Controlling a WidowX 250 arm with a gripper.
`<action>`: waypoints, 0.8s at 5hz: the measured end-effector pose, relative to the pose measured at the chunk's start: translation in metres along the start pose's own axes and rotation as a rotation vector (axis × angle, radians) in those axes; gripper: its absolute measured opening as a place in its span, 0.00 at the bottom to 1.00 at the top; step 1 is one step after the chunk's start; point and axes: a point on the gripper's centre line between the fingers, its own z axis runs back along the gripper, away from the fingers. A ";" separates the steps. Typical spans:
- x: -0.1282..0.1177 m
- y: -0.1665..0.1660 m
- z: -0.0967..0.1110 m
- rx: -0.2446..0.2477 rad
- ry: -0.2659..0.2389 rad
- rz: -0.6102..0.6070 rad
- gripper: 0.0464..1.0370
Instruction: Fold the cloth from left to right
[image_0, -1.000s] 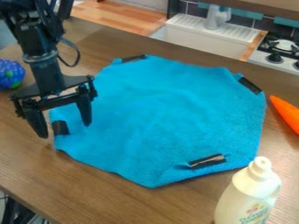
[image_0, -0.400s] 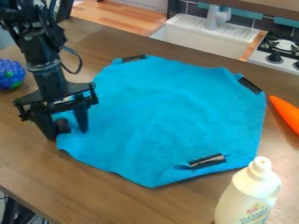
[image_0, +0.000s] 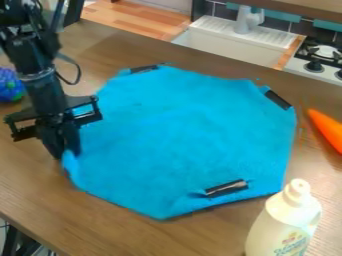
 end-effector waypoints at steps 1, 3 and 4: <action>0.008 0.023 0.005 0.001 0.036 0.039 0.04; 0.003 0.023 0.020 -0.033 0.103 0.050 0.03; -0.002 -0.011 0.032 -0.051 0.125 0.037 0.03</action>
